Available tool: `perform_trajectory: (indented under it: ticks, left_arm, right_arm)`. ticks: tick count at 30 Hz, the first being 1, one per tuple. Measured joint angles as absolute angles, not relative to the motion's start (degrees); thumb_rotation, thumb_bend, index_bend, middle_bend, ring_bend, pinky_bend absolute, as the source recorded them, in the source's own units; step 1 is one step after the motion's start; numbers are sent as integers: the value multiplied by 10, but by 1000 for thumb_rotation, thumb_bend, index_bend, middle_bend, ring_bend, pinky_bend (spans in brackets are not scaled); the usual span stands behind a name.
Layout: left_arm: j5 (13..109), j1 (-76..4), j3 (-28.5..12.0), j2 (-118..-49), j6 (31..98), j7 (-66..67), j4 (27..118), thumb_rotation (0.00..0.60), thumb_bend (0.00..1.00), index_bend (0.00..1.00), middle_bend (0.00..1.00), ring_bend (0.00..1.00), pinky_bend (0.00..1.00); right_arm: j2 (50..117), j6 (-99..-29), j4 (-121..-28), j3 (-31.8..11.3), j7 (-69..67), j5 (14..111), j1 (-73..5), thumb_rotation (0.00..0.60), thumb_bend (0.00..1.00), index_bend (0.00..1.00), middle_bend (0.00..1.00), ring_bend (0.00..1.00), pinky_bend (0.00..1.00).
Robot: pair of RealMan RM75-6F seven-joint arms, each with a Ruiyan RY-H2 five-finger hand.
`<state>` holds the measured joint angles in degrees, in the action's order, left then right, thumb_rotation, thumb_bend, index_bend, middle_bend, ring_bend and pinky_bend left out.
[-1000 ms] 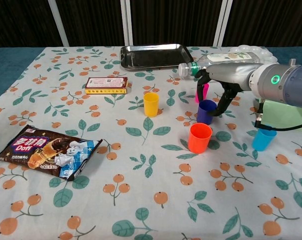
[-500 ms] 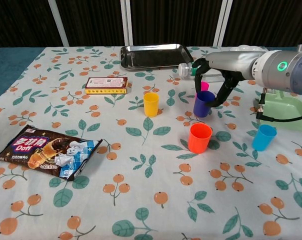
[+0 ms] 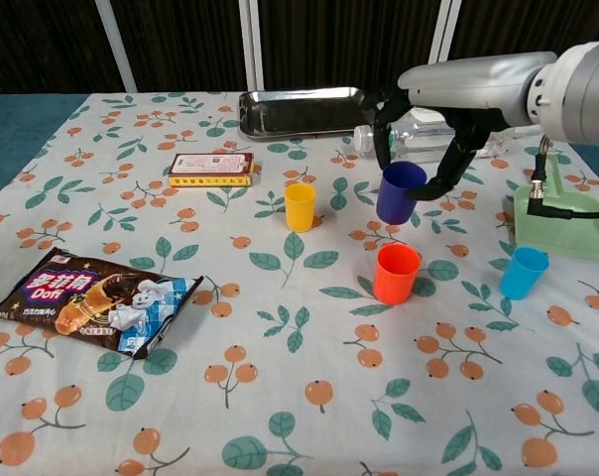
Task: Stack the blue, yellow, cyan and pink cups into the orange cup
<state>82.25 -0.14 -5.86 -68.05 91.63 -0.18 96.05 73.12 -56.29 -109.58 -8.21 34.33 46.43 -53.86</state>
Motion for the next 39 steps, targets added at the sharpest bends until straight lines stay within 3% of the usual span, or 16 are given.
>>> perform_trajectory:
  ticks: [11,39]
  left_arm:
    - [822,-1,-59,-680,916,-2,961,600,682,161,94,5,23]
    - [823,-2,-57,-681,915,1,959,600,682,161,94,5,23]
  right_arm:
    - [751,-639,-1147,-42,408,535,-516,600,377,492,0,0,14]
    - [764,-613,-1118,-32,391,528,-503,600,377,492,0,0,14]
